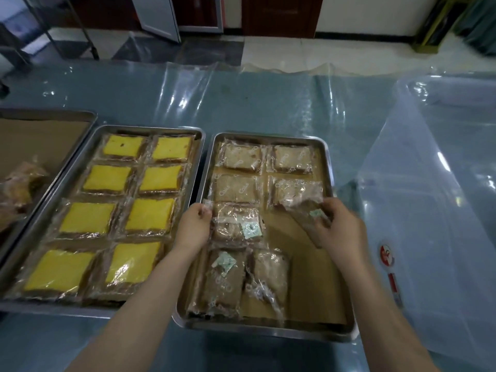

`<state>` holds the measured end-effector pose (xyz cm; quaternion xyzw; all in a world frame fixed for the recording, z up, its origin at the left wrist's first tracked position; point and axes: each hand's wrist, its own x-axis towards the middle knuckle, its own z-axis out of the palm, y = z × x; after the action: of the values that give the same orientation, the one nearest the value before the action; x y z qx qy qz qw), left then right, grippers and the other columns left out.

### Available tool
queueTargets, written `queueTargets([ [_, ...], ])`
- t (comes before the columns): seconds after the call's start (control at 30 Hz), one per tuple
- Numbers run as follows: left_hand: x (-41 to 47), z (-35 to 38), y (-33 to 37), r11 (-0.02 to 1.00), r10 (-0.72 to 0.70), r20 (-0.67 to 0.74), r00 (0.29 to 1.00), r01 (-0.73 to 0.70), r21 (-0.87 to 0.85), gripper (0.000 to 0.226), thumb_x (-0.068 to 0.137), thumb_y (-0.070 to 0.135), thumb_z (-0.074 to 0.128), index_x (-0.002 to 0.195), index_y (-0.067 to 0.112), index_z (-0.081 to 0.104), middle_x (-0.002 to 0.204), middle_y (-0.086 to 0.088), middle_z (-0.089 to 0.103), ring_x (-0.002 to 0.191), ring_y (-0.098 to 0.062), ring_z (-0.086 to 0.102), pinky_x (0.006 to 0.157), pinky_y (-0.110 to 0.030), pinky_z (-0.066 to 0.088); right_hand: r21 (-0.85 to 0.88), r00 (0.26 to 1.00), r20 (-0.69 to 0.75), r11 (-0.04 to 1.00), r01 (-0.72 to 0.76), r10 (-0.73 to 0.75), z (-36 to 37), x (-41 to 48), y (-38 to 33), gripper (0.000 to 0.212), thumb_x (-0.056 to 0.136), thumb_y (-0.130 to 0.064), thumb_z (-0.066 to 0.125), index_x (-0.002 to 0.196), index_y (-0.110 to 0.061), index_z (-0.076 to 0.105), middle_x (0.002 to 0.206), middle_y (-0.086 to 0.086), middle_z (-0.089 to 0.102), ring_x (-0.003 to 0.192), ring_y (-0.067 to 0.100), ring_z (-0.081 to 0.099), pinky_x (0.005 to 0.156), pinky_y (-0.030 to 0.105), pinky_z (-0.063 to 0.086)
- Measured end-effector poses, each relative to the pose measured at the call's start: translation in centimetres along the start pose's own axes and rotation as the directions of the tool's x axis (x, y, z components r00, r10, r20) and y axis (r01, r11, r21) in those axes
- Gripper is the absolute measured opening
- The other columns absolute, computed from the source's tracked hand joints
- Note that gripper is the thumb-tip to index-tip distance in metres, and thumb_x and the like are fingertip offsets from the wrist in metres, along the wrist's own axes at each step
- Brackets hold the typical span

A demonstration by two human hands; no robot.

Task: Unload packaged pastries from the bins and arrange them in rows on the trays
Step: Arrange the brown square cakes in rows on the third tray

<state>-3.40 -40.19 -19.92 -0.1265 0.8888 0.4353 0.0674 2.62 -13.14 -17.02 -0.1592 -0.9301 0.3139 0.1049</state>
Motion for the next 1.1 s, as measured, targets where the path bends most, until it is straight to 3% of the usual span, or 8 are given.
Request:
queueTargets([
  [0.17, 1.6, -0.4, 1.0, 0.994, 0.108, -0.025, 0.994, -0.108, 0.006, 0.014, 0.097, 0.018, 0.047, 0.096, 0.018, 0.061, 0.077, 0.008, 0.061, 0.063, -0.009, 0.056, 0.052, -0.027, 0.04, -0.138, 0.969, -0.027, 0.961, 0.239, -0.245, 1.5, -0.4, -0.8, 0.029, 0.079, -0.005, 0.068, 0.105, -0.017, 0.066, 0.096, -0.002, 0.068, 0.09, 0.022, 0.057, 0.079, 0.035, 0.046],
  [0.3, 0.5, -1.3, 1.9, 0.908, 0.224, -0.034, 0.974, -0.221, -0.356, 0.026, 0.093, 0.007, 0.051, 0.086, 0.028, 0.064, 0.088, 0.013, 0.07, 0.084, -0.004, 0.065, 0.071, -0.021, 0.05, -0.131, 0.942, -0.127, 0.947, 0.295, -0.311, 2.0, -1.7, -0.4, 0.036, 0.067, 0.009, 0.071, 0.096, -0.013, 0.067, 0.093, -0.001, 0.07, 0.085, 0.026, 0.059, 0.072, 0.033, 0.046],
  [0.37, -0.1, -1.4, 1.9, 0.88, 0.291, 0.05, 0.955, -0.247, -0.406, 0.028, 0.089, 0.0, 0.055, 0.08, 0.025, 0.066, 0.092, 0.015, 0.071, 0.095, 0.003, 0.062, 0.08, -0.013, 0.047, -0.167, 0.945, -0.038, 0.934, 0.315, -0.325, 2.2, -1.9, -0.3, 0.032, 0.07, 0.006, 0.07, 0.094, -0.014, 0.068, 0.095, -0.002, 0.07, 0.09, 0.027, 0.059, 0.075, 0.035, 0.045],
  [0.47, -0.5, -1.2, 0.8, 0.943, 0.256, 0.159, 0.954, -0.21, -0.259, 0.031, 0.082, -0.008, 0.058, 0.065, 0.016, 0.066, 0.104, 0.012, 0.07, 0.115, 0.002, 0.053, 0.101, -0.021, 0.035, -0.356, 0.939, 0.237, 0.877, 0.323, -0.25, 3.3, -2.6, 0.3, 0.022, 0.083, -0.006, 0.059, 0.096, -0.024, 0.061, 0.105, -0.011, 0.064, 0.108, 0.02, 0.05, 0.08, 0.033, 0.036],
  [0.6, -1.4, -1.3, -1.5, 0.947, 0.253, 0.201, 0.946, -0.285, 0.151, 0.043, 0.082, -0.01, 0.054, 0.059, 0.024, 0.064, 0.125, 0.006, 0.061, 0.129, -0.009, 0.042, 0.106, -0.02, 0.024, -0.354, 0.933, 0.303, 0.886, 0.299, -0.194, 4.0, -3.8, 1.5, 0.022, 0.083, -0.02, 0.062, 0.101, -0.032, 0.056, 0.119, -0.015, 0.056, 0.119, 0.015, 0.044, 0.093, 0.036, 0.031],
  [0.8, -2.6, 0.4, -0.9, 0.877, 0.397, 0.19, 0.898, -0.432, 0.212, 0.039, 0.087, 0.0, 0.049, 0.106, 0.03, 0.066, 0.141, 0.008, 0.045, 0.138, -0.009, 0.024, 0.111, -0.026, 0.013, -0.254, 0.947, 0.242, 0.929, 0.271, -0.21, 4.4, -2.9, 2.2, 0.035, 0.088, -0.05, 0.049, 0.12, -0.036, 0.054, 0.133, -0.01, 0.05, 0.13, 0.016, 0.036, 0.113, 0.048, 0.018],
  [0.93, -1.3, 3.6, 1.2, 0.805, 0.456, 0.264, 0.85, -0.521, 0.284, 0.045, 0.094, 0.029, 0.047, 0.138, 0.035, 0.039, 0.154, 0.004, 0.023, 0.143, -0.015, 0.007, 0.114, -0.035, 0.0, -0.283, 0.941, 0.321, 0.937, 0.206, -0.11, 5.6, -1.6, 2.6, 0.055, 0.093, -0.058, 0.032, 0.145, -0.041, 0.024, 0.159, -0.004, 0.01, 0.146, 0.021, 0.001, 0.113, 0.045, -0.001],
  [1.1, 1.7, 6.7, 1.8, 0.712, 0.227, 0.366, 0.902, -0.41, 0.57, 0.092, 0.076, 0.076, 0.041, 0.145, 0.041, -0.01, 0.152, 0.001, -0.024, 0.138, -0.027, -0.025, 0.108, -0.053, -0.017, -0.413, 0.917, 0.398, 0.891, 0.187, -0.008, 7.0, -1.1, 3.2, 0.067, 0.094, -0.063, 0.015, 0.148, -0.038, -0.015, 0.156, 0.006, -0.025, 0.14, 0.027, -0.027, 0.113, 0.048, -0.01],
])
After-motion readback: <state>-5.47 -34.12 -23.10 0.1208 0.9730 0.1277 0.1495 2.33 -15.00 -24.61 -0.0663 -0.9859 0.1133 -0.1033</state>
